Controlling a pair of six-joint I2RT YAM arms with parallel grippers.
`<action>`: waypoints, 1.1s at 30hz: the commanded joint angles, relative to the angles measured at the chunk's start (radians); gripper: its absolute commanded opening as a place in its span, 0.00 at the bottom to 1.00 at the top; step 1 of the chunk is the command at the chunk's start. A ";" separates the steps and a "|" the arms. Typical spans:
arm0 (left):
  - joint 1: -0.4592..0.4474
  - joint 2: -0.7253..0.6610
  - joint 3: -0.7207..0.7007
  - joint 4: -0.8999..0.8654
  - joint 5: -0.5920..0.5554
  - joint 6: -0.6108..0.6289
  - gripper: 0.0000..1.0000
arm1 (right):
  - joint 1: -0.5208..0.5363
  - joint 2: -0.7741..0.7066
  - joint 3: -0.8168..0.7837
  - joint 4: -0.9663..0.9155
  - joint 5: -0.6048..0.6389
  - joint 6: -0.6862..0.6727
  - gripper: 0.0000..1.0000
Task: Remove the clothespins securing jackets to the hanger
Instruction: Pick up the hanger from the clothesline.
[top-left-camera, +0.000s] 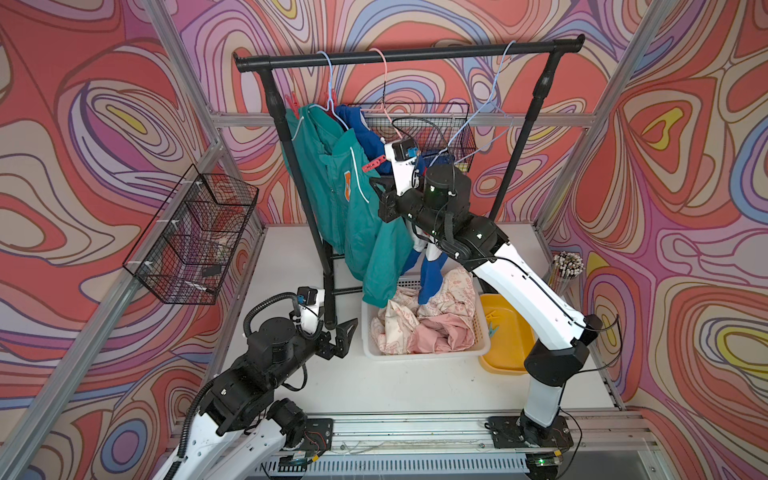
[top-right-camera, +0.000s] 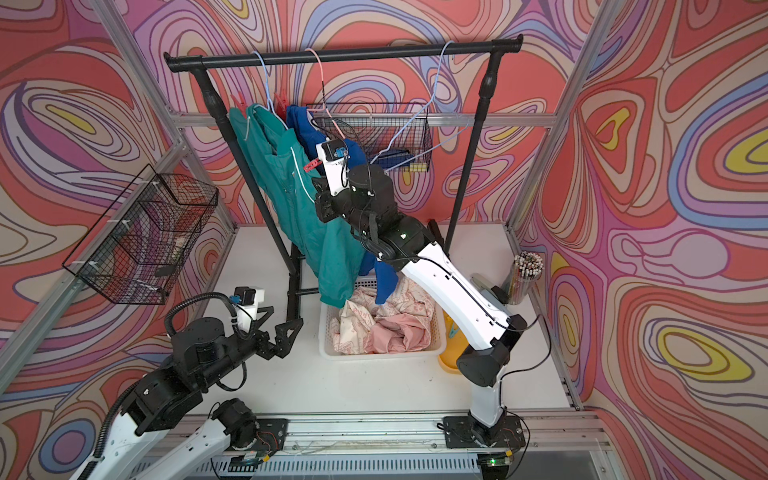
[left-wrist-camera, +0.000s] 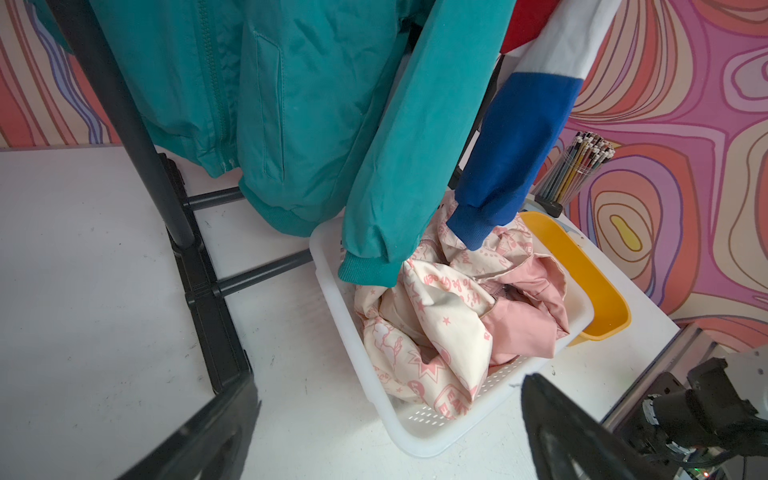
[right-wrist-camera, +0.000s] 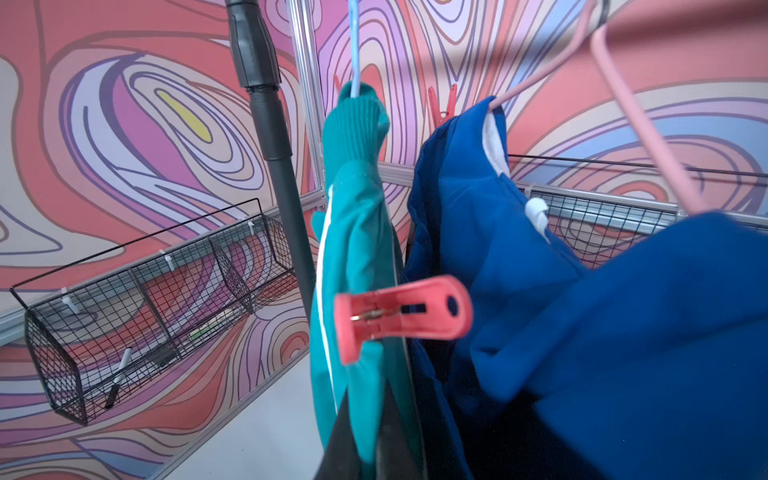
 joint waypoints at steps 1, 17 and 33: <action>0.007 -0.017 0.002 -0.013 -0.017 -0.013 1.00 | 0.004 0.004 0.027 0.025 -0.033 -0.009 0.00; 0.007 -0.027 -0.008 -0.031 -0.031 -0.045 1.00 | 0.006 -0.133 -0.094 0.426 0.156 -0.033 0.00; 0.007 0.011 -0.014 -0.009 -0.095 -0.036 1.00 | 0.012 -0.341 -0.340 0.551 0.091 0.036 0.00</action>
